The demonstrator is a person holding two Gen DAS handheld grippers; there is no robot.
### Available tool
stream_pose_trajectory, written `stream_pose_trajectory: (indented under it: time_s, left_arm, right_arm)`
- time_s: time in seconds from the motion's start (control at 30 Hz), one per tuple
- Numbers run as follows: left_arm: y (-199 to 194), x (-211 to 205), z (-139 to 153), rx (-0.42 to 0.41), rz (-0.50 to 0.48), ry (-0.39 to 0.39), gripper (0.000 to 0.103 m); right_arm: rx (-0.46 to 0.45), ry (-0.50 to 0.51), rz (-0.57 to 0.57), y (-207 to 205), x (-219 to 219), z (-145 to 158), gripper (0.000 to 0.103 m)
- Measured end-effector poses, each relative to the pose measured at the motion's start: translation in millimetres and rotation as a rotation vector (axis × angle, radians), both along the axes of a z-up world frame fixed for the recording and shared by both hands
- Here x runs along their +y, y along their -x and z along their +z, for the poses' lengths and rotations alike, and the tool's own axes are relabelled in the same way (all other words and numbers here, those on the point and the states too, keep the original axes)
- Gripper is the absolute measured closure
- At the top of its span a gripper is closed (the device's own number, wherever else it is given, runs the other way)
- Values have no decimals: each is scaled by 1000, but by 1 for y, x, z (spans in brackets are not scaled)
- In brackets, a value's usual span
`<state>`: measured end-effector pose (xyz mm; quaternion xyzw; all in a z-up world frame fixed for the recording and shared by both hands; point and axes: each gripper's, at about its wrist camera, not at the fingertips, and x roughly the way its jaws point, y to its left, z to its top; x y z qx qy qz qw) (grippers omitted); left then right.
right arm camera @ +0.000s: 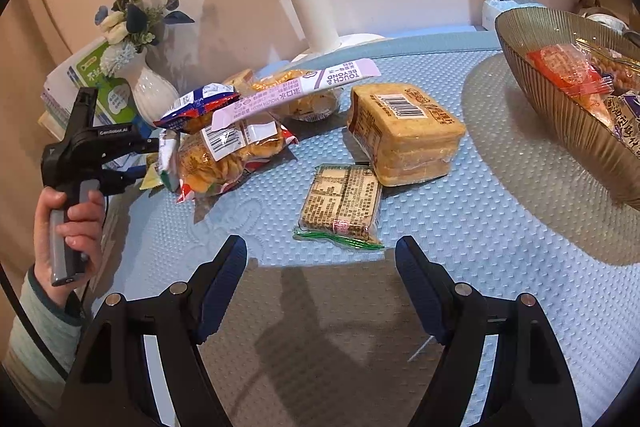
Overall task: Organize snacks
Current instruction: 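Move the left gripper to the yellow peanut bag and grasp it, then lift the yellow peanut bag with left gripper while right grasps cracker pack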
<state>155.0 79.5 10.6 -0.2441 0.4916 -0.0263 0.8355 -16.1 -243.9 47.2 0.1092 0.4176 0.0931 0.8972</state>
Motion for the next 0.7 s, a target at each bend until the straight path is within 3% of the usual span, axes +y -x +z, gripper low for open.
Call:
stream_pose_trajectory:
  time_s: [0.13, 0.2, 0.3, 0.4, 0.53, 0.7]
  left_arm:
    - [-6, -12, 0, -7, -17, -72, 53]
    - [-6, -12, 1, -8, -21, -91, 59]
    - [-2, -5, 1, -11, -31, -58, 67]
    - [7, 4, 0, -5, -48, -30, 67]
    - [29, 6, 3, -5, -147, -20, 68]
    - [64, -4, 8, -11, -353, -1, 68]
  right_arm:
    - [-4, -14, 5, 0, -1, 1, 26]
    - [0, -17, 2, -1, -2, 0, 26]
    - [11, -27, -1, -2, -3, -1, 26]
    - [14, -39, 3, -3, -4, -1, 26]
    - [15, -25, 3, -3, -2, -2, 26]
    - [8, -3, 3, -1, 2, -1, 26]
